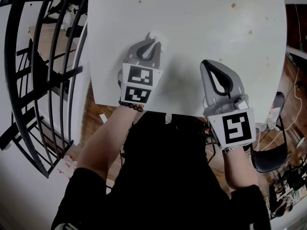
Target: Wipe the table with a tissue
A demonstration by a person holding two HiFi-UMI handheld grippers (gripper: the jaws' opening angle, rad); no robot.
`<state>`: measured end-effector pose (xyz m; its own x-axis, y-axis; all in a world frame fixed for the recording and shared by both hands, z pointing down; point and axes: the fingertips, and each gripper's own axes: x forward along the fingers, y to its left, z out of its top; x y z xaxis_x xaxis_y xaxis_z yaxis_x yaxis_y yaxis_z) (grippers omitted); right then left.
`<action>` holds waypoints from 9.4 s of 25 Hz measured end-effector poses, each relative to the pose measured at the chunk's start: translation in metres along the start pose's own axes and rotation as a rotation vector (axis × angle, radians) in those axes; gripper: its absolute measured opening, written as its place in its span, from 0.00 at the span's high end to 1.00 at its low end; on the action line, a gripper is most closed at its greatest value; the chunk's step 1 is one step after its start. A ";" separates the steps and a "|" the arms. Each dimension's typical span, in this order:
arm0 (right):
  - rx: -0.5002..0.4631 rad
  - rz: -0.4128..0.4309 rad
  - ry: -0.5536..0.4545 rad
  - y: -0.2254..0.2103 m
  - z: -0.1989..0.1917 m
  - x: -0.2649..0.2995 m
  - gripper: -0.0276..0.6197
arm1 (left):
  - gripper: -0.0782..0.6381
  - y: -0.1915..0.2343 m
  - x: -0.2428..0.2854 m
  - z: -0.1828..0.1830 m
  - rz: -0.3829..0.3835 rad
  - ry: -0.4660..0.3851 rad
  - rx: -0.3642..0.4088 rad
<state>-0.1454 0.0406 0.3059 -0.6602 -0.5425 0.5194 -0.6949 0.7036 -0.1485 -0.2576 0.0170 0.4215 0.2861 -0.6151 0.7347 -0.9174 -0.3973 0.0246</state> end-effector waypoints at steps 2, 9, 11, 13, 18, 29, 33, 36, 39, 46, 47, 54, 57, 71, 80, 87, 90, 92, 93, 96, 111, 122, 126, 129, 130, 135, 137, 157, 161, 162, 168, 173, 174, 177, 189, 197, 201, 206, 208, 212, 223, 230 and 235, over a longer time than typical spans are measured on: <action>0.000 0.001 -0.004 -0.001 0.000 0.000 0.97 | 0.85 -0.002 0.001 0.001 -0.003 0.002 0.002; 0.007 0.012 -0.007 -0.006 0.000 0.000 0.97 | 0.85 -0.008 0.004 0.005 -0.005 0.009 0.003; 0.006 0.016 -0.010 -0.008 0.000 0.001 0.97 | 0.85 -0.010 0.006 0.006 -0.007 0.011 0.002; 0.006 0.020 -0.010 -0.010 0.000 0.002 0.97 | 0.85 -0.013 0.009 0.007 -0.010 0.012 0.001; 0.008 0.024 -0.014 -0.017 0.002 0.001 0.97 | 0.85 -0.018 0.013 0.014 -0.014 0.012 -0.004; -0.003 0.035 -0.024 -0.029 0.006 0.004 0.97 | 0.85 -0.008 0.017 0.028 0.016 -0.010 -0.034; -0.006 0.041 -0.013 -0.028 0.004 0.004 0.97 | 0.85 0.000 0.015 0.032 0.032 -0.030 -0.067; -0.016 0.043 -0.016 -0.027 0.007 0.004 0.97 | 0.85 0.004 0.012 0.035 0.032 -0.042 -0.105; -0.024 0.041 -0.021 -0.026 0.010 0.002 0.97 | 0.85 0.009 0.009 0.038 0.039 -0.054 -0.122; -0.039 0.028 -0.034 -0.022 0.020 -0.002 0.97 | 0.85 0.020 0.002 0.049 0.041 -0.081 -0.137; -0.040 0.025 -0.034 -0.022 0.021 -0.002 0.97 | 0.85 0.021 0.000 0.051 0.042 -0.086 -0.138; -0.060 0.013 -0.058 -0.014 0.030 -0.002 0.97 | 0.85 0.036 -0.010 0.060 0.049 -0.108 -0.126; -0.075 0.017 -0.063 -0.013 0.032 0.001 0.97 | 0.85 0.041 -0.011 0.066 0.053 -0.114 -0.117; -0.055 0.012 -0.057 0.001 0.050 0.021 0.97 | 0.85 0.085 -0.015 0.089 0.074 -0.121 -0.083; -0.032 0.004 -0.055 0.010 0.055 0.038 0.97 | 0.85 0.117 -0.003 0.097 0.077 -0.121 -0.075; -0.017 -0.010 -0.036 0.009 0.053 0.049 0.97 | 0.85 0.134 0.012 0.098 0.076 -0.114 -0.084; -0.012 -0.015 -0.033 0.010 0.051 0.052 0.97 | 0.85 0.139 0.017 0.096 0.074 -0.110 -0.088; -0.002 -0.020 -0.030 0.010 0.049 0.054 0.97 | 0.85 0.141 0.021 0.095 0.072 -0.106 -0.090; 0.000 -0.022 -0.030 0.010 0.049 0.055 0.97 | 0.86 0.142 0.023 0.094 0.070 -0.104 -0.090; 0.008 -0.027 -0.021 0.013 0.047 0.057 0.97 | 0.86 0.144 0.028 0.089 0.062 -0.099 -0.093; 0.031 -0.038 0.006 0.011 0.037 0.068 0.97 | 0.86 0.134 0.048 0.079 0.014 -0.069 -0.089; 0.048 -0.047 0.000 0.007 0.035 0.066 0.97 | 0.86 0.120 0.057 0.083 -0.010 -0.062 -0.074; 0.055 -0.054 -0.001 0.001 0.034 0.064 0.97 | 0.86 0.115 0.062 0.085 -0.016 -0.058 -0.070; 0.062 -0.058 -0.002 -0.003 0.032 0.062 0.97 | 0.86 0.112 0.065 0.086 -0.019 -0.056 -0.065; 0.065 -0.060 -0.002 -0.004 0.031 0.061 0.97 | 0.86 0.110 0.066 0.086 -0.021 -0.055 -0.064; 0.072 -0.069 -0.009 -0.007 0.030 0.056 0.97 | 0.86 0.102 0.067 0.089 -0.030 -0.055 -0.057; 0.074 -0.073 -0.011 -0.009 0.029 0.054 0.97 | 0.86 0.098 0.068 0.089 -0.034 -0.057 -0.058; 0.084 -0.100 -0.031 -0.025 0.021 0.028 0.97 | 0.86 0.070 0.069 0.102 -0.047 -0.086 -0.029; 0.080 -0.105 -0.038 -0.026 0.021 0.022 0.97 | 0.86 0.068 0.063 0.104 -0.040 -0.094 -0.025; 0.079 -0.106 -0.040 -0.027 0.021 0.020 0.97 | 0.86 0.067 0.062 0.105 -0.038 -0.096 -0.024; 0.076 -0.125 -0.052 -0.033 0.023 0.005 0.97 | 0.86 0.059 0.049 0.109 -0.033 -0.113 -0.019; 0.068 -0.157 -0.048 -0.043 0.020 -0.011 0.97 | 0.86 0.047 0.036 0.112 -0.033 -0.128 -0.021; 0.068 -0.160 -0.048 -0.045 0.019 -0.014 0.97 | 0.86 0.044 0.035 0.112 -0.034 -0.130 -0.019; 0.071 -0.172 -0.053 -0.051 0.015 -0.020 0.97 | 0.86 0.035 0.030 0.111 -0.038 -0.134 -0.013; 0.075 -0.252 -0.045 -0.088 -0.002 -0.059 0.97 | 0.86 -0.026 0.016 0.102 -0.093 -0.121 0.024; 0.091 -0.274 -0.047 -0.096 -0.016 -0.078 0.97 | 0.86 -0.080 0.013 0.091 -0.178 -0.108 0.057; 0.101 -0.292 -0.045 -0.101 -0.024 -0.088 0.97 | 0.86 -0.108 0.014 0.087 -0.227 -0.108 0.071; 0.124 -0.325 -0.044 -0.105 -0.033 -0.099 0.97 | 0.86 -0.136 0.018 0.076 -0.280 -0.098 0.122; 0.137 -0.340 -0.041 -0.106 -0.035 -0.101 0.97 | 0.86 -0.142 0.019 0.074 -0.299 -0.092 0.133; 0.148 -0.358 -0.048 -0.110 -0.043 -0.109 0.97 | 0.86 -0.158 0.025 0.068 -0.335 -0.076 0.148; 0.205 -0.407 -0.053 -0.123 -0.071 -0.125 0.97 | 0.86 -0.203 0.047 0.040 -0.419 0.002 0.192; 0.255 -0.465 -0.033 -0.126 -0.083 -0.139 0.97 | 0.86 -0.223 0.048 0.037 -0.459 0.016 0.218; 0.242 -0.450 -0.056 -0.125 -0.085 -0.144 0.97 | 0.86 -0.234 0.050 0.038 -0.474 0.016 0.229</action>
<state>0.0613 0.0699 0.3214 -0.2898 -0.7956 0.5320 -0.9556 0.2714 -0.1146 -0.0184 0.0532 0.4266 0.6490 -0.3224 0.6891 -0.6038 -0.7693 0.2089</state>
